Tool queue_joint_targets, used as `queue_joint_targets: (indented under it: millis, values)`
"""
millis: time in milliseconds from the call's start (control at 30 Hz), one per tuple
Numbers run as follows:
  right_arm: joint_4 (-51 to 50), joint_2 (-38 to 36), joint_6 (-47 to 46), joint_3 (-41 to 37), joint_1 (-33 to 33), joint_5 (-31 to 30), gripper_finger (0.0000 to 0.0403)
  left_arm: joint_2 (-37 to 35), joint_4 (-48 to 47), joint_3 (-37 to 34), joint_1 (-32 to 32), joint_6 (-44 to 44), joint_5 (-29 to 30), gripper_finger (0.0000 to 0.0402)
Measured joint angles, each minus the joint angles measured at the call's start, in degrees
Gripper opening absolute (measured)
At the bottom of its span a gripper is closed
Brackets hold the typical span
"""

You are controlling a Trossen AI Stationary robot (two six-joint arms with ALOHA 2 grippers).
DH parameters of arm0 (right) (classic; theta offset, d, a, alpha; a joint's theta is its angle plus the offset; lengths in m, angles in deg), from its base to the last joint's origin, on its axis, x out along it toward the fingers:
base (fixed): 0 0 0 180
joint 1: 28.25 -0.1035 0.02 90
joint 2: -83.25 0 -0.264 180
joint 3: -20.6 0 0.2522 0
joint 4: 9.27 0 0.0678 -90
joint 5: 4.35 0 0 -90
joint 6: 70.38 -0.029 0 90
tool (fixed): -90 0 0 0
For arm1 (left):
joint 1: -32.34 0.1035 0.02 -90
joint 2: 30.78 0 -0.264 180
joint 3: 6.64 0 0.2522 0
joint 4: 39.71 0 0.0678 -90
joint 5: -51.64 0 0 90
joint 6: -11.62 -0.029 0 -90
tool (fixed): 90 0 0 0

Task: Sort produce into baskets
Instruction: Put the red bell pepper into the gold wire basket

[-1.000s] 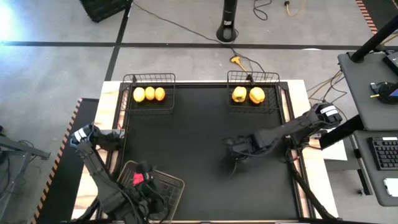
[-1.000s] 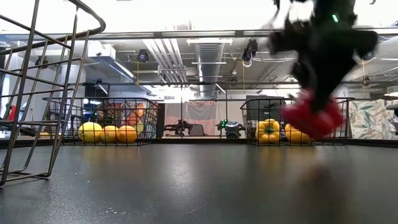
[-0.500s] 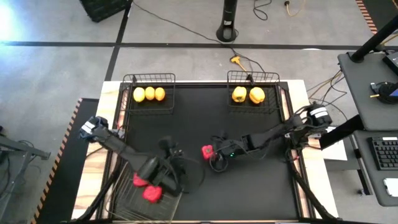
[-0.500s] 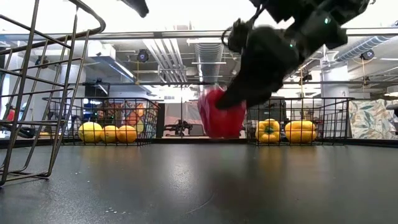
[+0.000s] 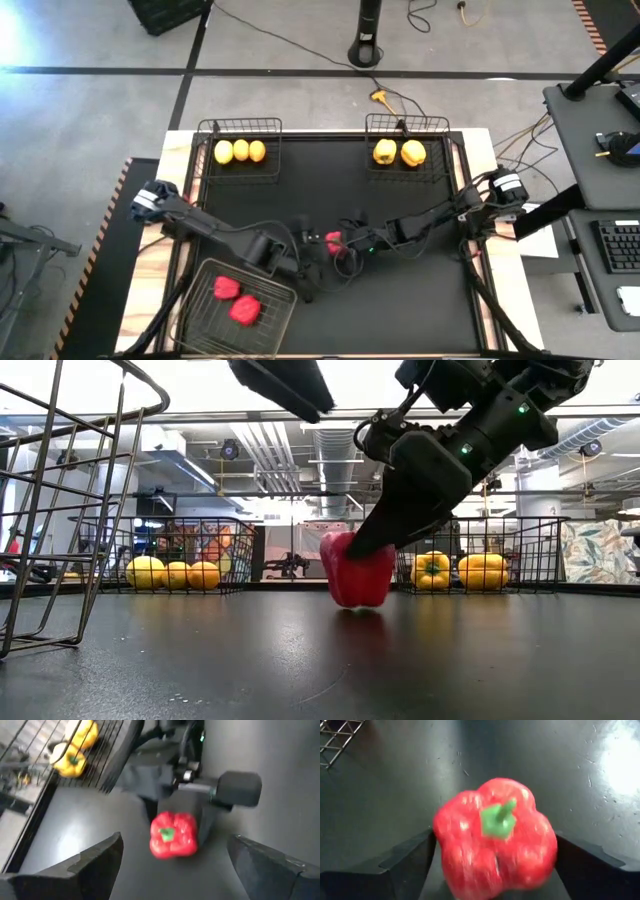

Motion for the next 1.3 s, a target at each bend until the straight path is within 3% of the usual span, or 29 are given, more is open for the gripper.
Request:
queue_joint_targets:
  millis: [167,600,867,1300]
  values:
    - [-0.31,0.0,-1.07,0.0,0.0,-0.46,0.0395,0.0,10.41,-4.57,0.54,-4.27,0.16,0.034]
    - [-4.9,-4.62,-1.6,0.02,-0.25,-0.46,0.04,-0.11,25.5,-14.9,1.43,-2.71,1.94,0.037]
    - [-14.67,-12.65,-4.1,1.01,-3.28,-0.55,0.04,2.07,31.03,-18.63,2.0,2.49,1.95,0.0379]
    - [-16.3,-19.37,-4.47,1.22,-9.35,-5.06,0.04,7.05,35.45,-19.62,5.93,3.55,0.04,0.038]
